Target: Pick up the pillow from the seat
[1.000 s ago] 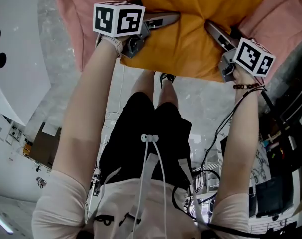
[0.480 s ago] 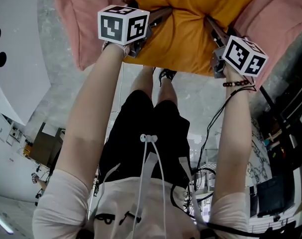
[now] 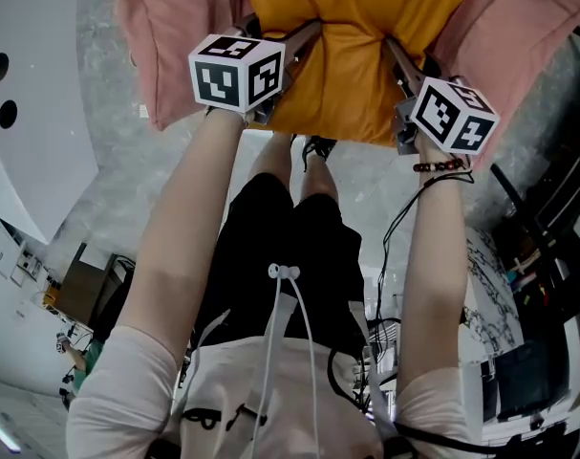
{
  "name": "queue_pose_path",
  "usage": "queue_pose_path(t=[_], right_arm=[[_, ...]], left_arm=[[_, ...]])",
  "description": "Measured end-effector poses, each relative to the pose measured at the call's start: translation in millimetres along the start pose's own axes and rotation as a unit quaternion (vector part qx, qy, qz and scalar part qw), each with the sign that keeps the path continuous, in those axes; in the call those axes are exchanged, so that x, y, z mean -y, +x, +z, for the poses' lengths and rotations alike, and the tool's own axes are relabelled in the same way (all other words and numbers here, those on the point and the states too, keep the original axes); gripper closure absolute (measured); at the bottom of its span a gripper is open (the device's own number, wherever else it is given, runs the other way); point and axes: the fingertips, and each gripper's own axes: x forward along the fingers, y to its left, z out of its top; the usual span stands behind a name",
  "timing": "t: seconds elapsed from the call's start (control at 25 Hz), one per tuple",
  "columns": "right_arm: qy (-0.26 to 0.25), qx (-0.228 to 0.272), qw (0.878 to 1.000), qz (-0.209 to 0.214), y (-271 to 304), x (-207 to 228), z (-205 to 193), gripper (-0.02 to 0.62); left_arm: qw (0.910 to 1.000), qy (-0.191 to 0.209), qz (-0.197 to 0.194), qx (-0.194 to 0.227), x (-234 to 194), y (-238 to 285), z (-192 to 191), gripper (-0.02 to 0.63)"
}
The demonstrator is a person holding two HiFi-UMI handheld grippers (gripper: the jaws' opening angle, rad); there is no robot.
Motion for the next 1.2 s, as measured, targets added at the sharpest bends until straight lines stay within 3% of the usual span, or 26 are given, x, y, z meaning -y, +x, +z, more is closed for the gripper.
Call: queue_pose_path(t=[0.32,1.2], right_arm=[[-0.019,0.024,1.0,0.0,-15.1,-21.1,12.2,0.497],[-0.104,0.096,0.99,-0.003,-101.3,-86.3,84.9,0.495]], left_arm=[[0.9992,-0.009,0.002,0.039,8.4,-24.6,14.0,0.385],[0.9896,0.021,-0.005,0.142,66.7,-103.5,84.8,0.387]])
